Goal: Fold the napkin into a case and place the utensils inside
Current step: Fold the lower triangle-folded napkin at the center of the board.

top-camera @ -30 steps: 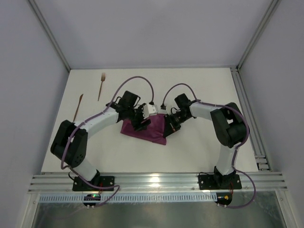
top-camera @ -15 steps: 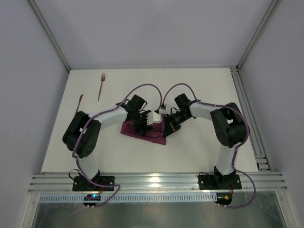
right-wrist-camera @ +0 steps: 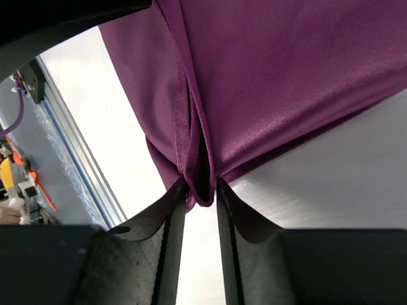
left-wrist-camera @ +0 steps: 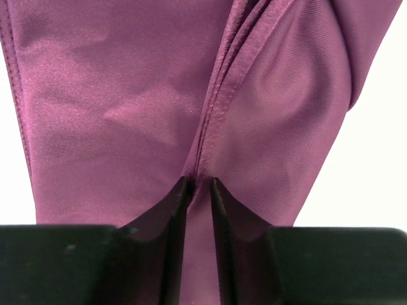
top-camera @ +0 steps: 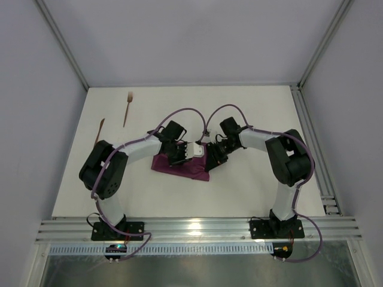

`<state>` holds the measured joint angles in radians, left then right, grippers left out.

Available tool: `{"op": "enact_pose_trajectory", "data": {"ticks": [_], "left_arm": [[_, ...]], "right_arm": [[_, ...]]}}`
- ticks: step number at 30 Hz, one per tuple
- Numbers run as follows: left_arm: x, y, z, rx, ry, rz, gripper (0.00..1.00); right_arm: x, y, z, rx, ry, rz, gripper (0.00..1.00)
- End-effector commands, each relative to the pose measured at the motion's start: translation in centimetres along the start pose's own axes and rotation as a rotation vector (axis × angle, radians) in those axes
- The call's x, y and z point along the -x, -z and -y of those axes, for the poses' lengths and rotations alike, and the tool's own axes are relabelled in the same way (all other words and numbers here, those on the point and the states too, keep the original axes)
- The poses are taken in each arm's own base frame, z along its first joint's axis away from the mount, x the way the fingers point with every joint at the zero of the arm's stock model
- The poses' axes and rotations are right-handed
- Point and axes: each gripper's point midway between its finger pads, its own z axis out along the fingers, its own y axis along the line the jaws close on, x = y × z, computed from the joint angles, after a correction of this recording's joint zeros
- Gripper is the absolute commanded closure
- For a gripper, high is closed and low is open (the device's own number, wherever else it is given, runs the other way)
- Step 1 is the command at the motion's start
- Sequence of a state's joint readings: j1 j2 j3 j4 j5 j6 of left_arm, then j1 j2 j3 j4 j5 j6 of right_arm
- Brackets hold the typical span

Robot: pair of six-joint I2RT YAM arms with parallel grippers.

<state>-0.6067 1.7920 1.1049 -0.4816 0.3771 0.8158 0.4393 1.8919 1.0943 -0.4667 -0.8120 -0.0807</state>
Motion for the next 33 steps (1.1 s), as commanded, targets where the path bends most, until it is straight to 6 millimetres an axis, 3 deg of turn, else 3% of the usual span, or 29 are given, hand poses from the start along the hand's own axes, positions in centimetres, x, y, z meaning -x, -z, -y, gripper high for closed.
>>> {"op": "enact_pose_trajectory", "data": {"ticks": [1, 4, 9, 10, 11, 12, 16, 27, 33], "left_arm": [[0.5, 0.6, -0.5, 0.033, -0.012, 0.012, 0.80], [0.3, 0.5, -0.5, 0.040, -0.001, 0.002, 0.85], [0.4, 0.6, -0.4, 0.046, 0.018, 0.014, 0.94], [0.4, 0.6, -0.4, 0.048, 0.021, 0.016, 0.95], [0.6, 0.6, -0.5, 0.050, 0.021, 0.019, 0.97], [0.6, 0.6, -0.5, 0.051, 0.024, 0.018, 0.98], [0.5, 0.9, -0.4, 0.059, 0.046, 0.011, 1.00], [0.5, 1.3, -0.1, 0.077, 0.086, 0.024, 1.00], [0.7, 1.9, 0.1, 0.083, 0.101, 0.034, 1.00]], "right_arm": [[2.3, 1.8, -0.9, -0.059, 0.063, 0.070, 0.69], [3.7, 4.0, -0.9, -0.119, 0.052, 0.122, 0.59], [6.8, 6.6, 0.2, -0.248, 0.031, 0.277, 0.53], [7.2, 6.5, 0.6, -0.259, 0.020, 0.294, 0.50], [8.3, 6.5, 0.8, -0.265, 0.001, 0.335, 0.40], [8.7, 6.3, 1.3, -0.269, -0.014, 0.350, 0.40], [9.2, 3.8, 3.8, -0.273, -0.099, 0.342, 0.41], [9.6, 0.7, 5.3, -0.222, -0.149, 0.368, 0.41], [9.5, -0.1, 5.6, -0.192, -0.185, 0.394, 0.52]]}}
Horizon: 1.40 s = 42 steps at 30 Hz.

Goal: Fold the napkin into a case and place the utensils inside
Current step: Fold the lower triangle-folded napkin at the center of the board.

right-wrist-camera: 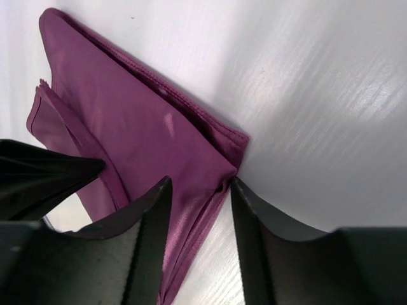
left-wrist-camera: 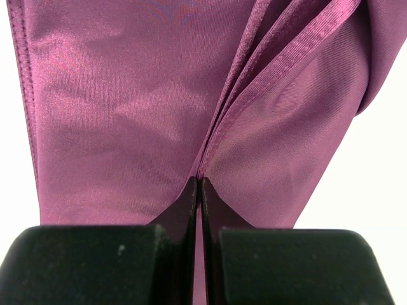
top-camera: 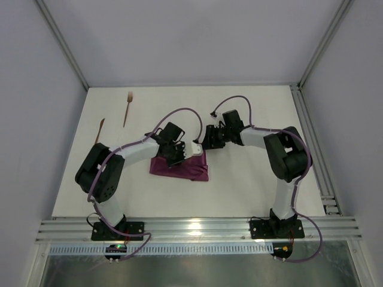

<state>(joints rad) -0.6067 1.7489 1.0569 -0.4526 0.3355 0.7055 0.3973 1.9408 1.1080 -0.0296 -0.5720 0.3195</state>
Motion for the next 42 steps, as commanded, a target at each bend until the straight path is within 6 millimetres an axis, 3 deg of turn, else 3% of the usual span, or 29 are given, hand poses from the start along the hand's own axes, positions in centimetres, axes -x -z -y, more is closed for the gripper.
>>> {"op": "enact_pose_trajectory", "data": {"ticks": [1, 4, 8, 11, 18, 24, 30, 37, 38, 42], "left_arm": [[1.4, 1.4, -0.3, 0.037, 0.004, 0.050, 1.00], [1.4, 1.5, -0.4, 0.046, 0.010, 0.048, 1.00], [1.0, 1.6, -0.7, 0.068, 0.031, 0.027, 1.00], [0.2, 1.9, -1.0, 0.100, 0.059, -0.013, 1.00], [-1.8, 2.7, -1.1, 0.111, 0.122, -0.066, 1.00], [-2.0, 3.4, -2.3, 0.147, 0.164, -0.066, 1.00], [-1.5, 2.3, -2.4, 0.099, 0.175, -0.055, 1.00], [-1.1, 0.9, -3.4, 0.089, 0.180, -0.064, 0.97], [-1.0, 0.8, -3.4, 0.087, 0.181, -0.061, 0.96], [-0.5, 0.5, -3.4, 0.079, 0.169, -0.060, 0.95]], "right_arm": [[0.1, -0.9, 0.0, 0.022, -0.030, 0.034, 0.56], [-0.1, -1.2, 0.0, 0.033, -0.040, 0.033, 0.65], [-0.3, -1.1, 0.1, 0.031, -0.044, 0.034, 0.91], [-0.3, -0.8, -0.1, 0.034, -0.037, 0.043, 0.96], [-1.2, 0.3, -0.1, 0.020, -0.012, 0.049, 0.96], [-1.4, 0.6, -0.3, 0.024, 0.006, 0.040, 0.96], [-1.4, 0.4, -0.4, 0.041, 0.012, 0.026, 0.94], [-1.4, 0.9, -0.8, 0.039, 0.029, 0.024, 0.84], [-1.5, 1.0, -0.7, 0.037, 0.030, 0.019, 0.75], [-1.2, 1.8, -0.9, 0.012, 0.061, 0.024, 0.61]]}}
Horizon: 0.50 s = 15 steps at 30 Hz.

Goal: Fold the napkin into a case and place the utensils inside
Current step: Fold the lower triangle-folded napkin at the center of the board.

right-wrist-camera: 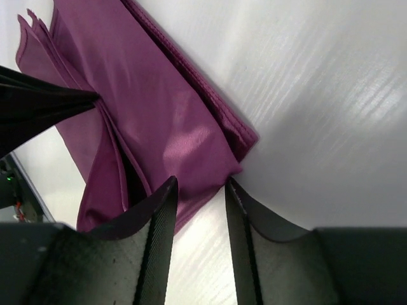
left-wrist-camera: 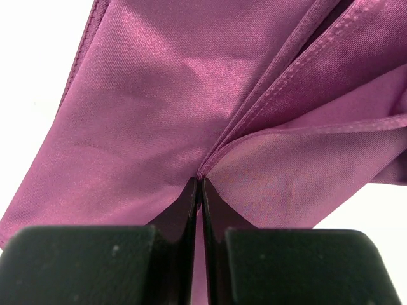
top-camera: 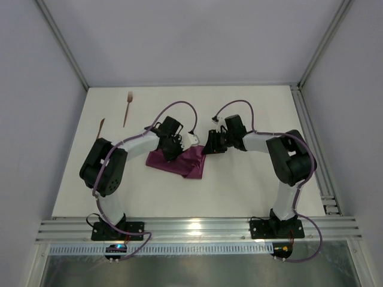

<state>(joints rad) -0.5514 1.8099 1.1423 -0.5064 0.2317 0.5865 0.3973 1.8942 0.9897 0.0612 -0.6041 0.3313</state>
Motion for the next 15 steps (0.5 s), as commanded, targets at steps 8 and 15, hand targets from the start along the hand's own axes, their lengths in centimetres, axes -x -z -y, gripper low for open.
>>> {"op": "enact_pose_trajectory", "data": {"ticks": [8, 15], "left_arm": [[1.2, -0.3, 0.4, -0.023, -0.005, 0.019, 0.92], [1.7, 0.0, 0.4, -0.024, 0.001, 0.037, 0.89]], "right_arm": [[4.2, 6.5, -1.8, -0.185, 0.168, 0.155, 0.54], [1.4, 6.3, -7.4, -0.020, 0.366, 0.187, 0.55]]}}
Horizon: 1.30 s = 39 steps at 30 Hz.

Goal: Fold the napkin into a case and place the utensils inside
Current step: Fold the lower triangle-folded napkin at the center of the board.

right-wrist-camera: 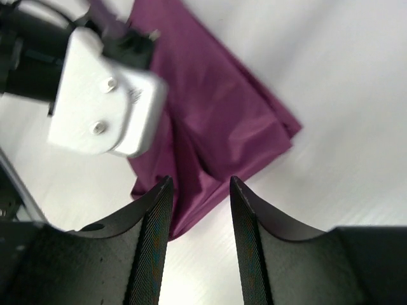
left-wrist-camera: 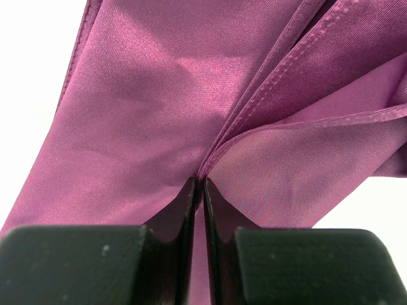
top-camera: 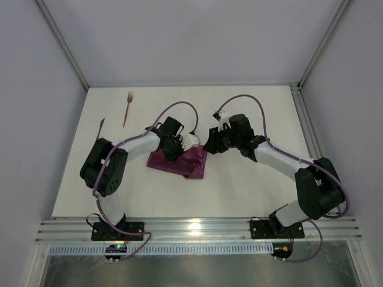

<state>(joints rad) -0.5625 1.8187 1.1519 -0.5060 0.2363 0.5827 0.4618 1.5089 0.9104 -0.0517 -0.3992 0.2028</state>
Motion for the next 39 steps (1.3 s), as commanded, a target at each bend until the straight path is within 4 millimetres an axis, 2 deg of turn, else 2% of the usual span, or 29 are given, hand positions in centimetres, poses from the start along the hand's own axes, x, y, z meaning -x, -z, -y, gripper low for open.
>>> {"op": "enact_pose_trajectory", "data": {"ticks": [1, 3, 4, 9, 13, 16, 19, 28, 32, 36, 39], "left_arm": [[1.3, 0.3, 0.2, -0.015, 0.009, 0.038, 0.89], [1.5, 0.4, 0.1, -0.012, 0.007, 0.045, 0.89], [1.5, 0.5, 0.1, -0.011, 0.008, 0.046, 0.88], [1.6, 0.5, 0.1, -0.009, 0.008, 0.046, 0.88], [1.3, 0.3, 0.2, -0.014, 0.010, 0.039, 0.87], [1.3, 0.3, 0.2, -0.016, 0.010, 0.040, 0.87], [1.5, 0.3, 0.2, -0.015, 0.009, 0.045, 0.87], [1.4, 0.3, 0.1, -0.015, 0.009, 0.038, 0.87], [1.4, 0.3, 0.1, -0.016, 0.011, 0.039, 0.87], [1.5, 0.4, 0.0, -0.012, 0.010, 0.039, 0.87], [1.5, 0.4, 0.0, -0.013, 0.009, 0.038, 0.87]], "right_arm": [[-1.9, -0.6, -3.8, 0.133, 0.112, 0.019, 0.55], [-3.1, -0.7, -4.3, 0.141, 0.123, 0.017, 0.55], [-3.2, -1.0, -5.1, 0.158, 0.145, 0.029, 0.55], [-3.8, -1.5, -6.2, 0.186, 0.177, 0.054, 0.55], [-4.1, -1.7, -6.0, 0.180, 0.168, 0.063, 0.55], [-4.9, -2.5, -4.7, 0.127, 0.148, 0.042, 0.56], [-5.2, -3.2, -4.5, 0.126, 0.139, 0.028, 0.58], [-5.9, -3.4, -5.7, 0.177, 0.173, 0.015, 0.60], [-6.3, -3.5, -5.4, 0.169, 0.167, 0.011, 0.64], [-7.0, -3.7, -5.4, 0.173, 0.155, -0.003, 0.63], [-6.5, -3.2, -5.9, 0.181, 0.170, 0.019, 0.59]]}}
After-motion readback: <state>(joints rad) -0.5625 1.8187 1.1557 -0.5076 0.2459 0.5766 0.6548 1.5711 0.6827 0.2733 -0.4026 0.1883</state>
